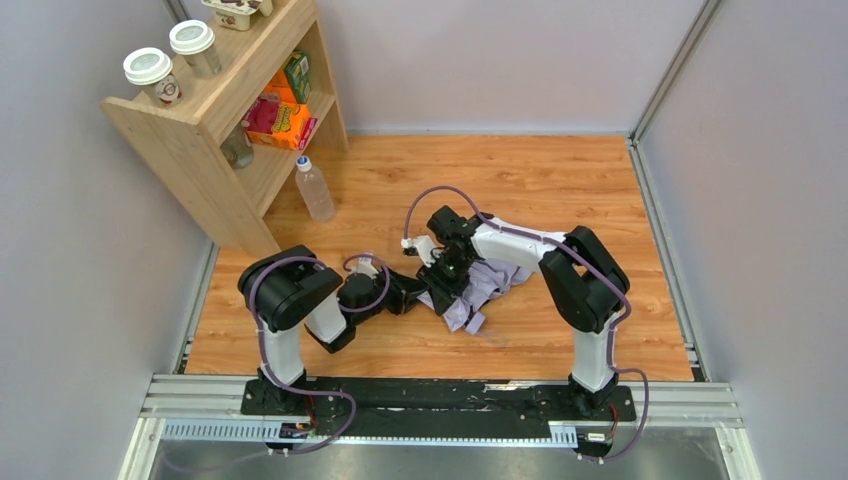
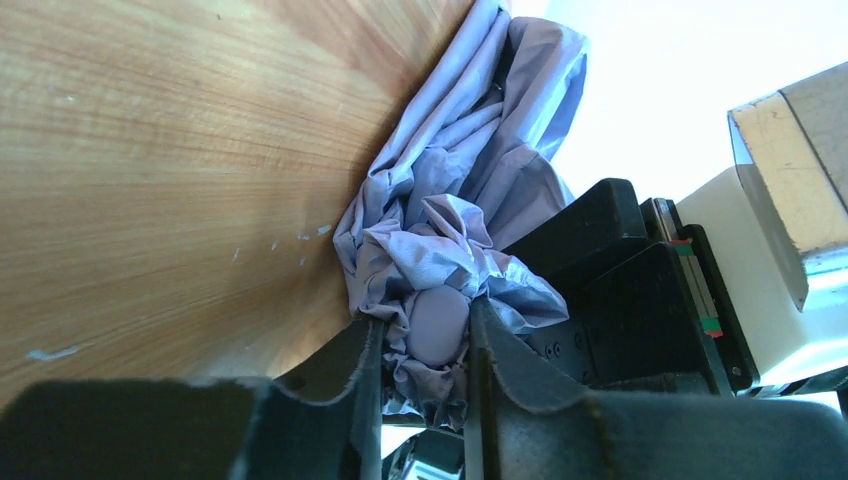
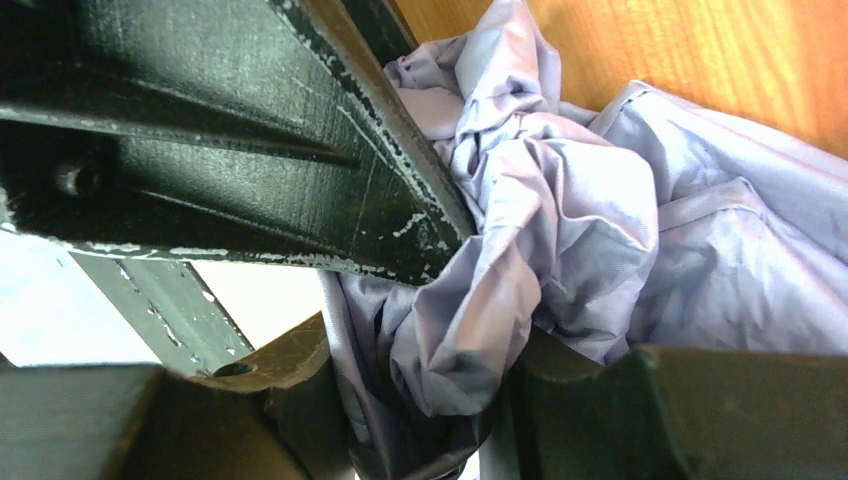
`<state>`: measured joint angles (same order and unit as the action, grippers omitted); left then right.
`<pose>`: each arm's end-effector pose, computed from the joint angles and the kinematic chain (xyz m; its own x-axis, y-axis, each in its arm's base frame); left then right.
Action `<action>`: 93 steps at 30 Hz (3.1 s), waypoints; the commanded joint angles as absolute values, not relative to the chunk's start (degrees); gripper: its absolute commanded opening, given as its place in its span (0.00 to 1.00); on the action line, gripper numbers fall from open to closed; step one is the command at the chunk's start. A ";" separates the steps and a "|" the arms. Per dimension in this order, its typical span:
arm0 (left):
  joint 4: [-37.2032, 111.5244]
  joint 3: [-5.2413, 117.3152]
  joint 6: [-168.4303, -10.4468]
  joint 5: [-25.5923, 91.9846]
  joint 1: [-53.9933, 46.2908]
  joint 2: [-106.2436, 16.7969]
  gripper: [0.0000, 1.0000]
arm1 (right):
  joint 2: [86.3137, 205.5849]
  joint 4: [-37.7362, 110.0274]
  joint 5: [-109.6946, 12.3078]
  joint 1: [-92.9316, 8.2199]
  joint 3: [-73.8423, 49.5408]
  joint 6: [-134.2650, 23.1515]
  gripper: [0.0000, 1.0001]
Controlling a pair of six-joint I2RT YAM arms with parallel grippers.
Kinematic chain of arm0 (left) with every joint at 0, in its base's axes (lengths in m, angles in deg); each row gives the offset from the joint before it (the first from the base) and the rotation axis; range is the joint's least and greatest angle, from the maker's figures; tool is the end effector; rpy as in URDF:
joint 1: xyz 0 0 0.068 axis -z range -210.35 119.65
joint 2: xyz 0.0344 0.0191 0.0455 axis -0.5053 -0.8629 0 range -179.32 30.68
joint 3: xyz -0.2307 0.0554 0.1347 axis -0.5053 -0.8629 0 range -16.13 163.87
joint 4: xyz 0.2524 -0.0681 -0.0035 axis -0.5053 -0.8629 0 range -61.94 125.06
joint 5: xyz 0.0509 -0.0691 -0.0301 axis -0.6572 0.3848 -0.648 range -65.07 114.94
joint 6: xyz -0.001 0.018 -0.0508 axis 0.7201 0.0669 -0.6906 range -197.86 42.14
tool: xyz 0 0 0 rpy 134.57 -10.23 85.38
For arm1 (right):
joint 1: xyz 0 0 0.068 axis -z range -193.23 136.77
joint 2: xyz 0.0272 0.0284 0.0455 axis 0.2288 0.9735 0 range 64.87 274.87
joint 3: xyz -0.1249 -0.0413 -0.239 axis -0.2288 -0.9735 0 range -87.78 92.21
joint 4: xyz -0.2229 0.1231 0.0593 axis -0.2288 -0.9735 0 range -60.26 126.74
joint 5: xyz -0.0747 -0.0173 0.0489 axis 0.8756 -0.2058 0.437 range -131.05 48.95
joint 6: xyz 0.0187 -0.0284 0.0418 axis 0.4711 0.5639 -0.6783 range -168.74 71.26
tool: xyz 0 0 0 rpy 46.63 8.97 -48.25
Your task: Put away the umbrella
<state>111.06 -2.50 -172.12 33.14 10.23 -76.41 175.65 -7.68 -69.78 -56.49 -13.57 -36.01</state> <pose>0.1842 -0.1645 0.0850 -0.7282 -0.6759 0.1136 -0.2827 0.1453 -0.9481 0.2524 0.2610 0.1586 -0.5570 -0.7896 -0.2574 -0.7982 0.4233 0.4286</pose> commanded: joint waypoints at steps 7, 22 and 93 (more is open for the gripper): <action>111.43 -4.35 -171.11 31.88 10.78 -83.05 0.00 | 168.16 3.96 -62.08 -59.81 -18.17 -40.56 0.28; 96.16 -4.97 -175.77 33.63 12.98 -75.06 0.00 | 137.03 23.07 -13.74 -81.07 -42.49 -45.50 0.99; 57.11 1.88 -171.99 33.55 6.12 -42.61 0.79 | 174.38 51.07 -78.23 -54.19 -49.99 -68.34 0.00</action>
